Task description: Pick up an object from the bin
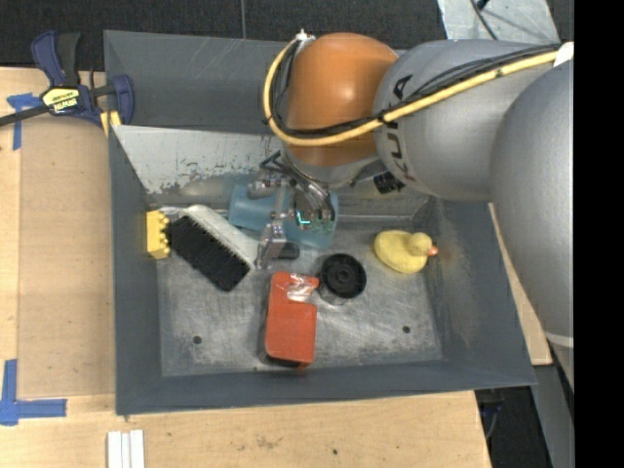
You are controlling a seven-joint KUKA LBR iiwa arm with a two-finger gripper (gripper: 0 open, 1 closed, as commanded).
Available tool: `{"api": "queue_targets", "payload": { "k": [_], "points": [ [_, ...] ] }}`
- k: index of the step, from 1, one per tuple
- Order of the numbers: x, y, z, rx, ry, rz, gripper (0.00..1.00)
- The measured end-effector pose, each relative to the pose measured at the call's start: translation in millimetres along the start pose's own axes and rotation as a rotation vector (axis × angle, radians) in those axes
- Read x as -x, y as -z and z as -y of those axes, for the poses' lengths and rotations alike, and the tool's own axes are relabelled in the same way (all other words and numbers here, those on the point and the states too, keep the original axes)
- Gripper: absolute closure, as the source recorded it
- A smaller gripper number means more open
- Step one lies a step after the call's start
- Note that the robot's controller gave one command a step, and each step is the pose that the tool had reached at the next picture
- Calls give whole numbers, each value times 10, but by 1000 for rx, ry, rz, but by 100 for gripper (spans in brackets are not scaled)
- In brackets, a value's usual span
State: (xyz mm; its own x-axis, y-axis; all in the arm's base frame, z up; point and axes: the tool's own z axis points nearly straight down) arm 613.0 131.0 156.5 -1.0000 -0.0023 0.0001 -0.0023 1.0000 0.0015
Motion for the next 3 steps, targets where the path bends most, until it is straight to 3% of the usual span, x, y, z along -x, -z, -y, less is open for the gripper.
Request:
{"api": "queue_targets", "payload": {
  "k": [1, 2, 3],
  "points": [
    [9, 22, 8, 0, -2, 4, 0],
    [98, -445, -1, 1, 45, 17, 0],
    [95, -542, 37, -2, 41, 20, 100]
  ]
}}
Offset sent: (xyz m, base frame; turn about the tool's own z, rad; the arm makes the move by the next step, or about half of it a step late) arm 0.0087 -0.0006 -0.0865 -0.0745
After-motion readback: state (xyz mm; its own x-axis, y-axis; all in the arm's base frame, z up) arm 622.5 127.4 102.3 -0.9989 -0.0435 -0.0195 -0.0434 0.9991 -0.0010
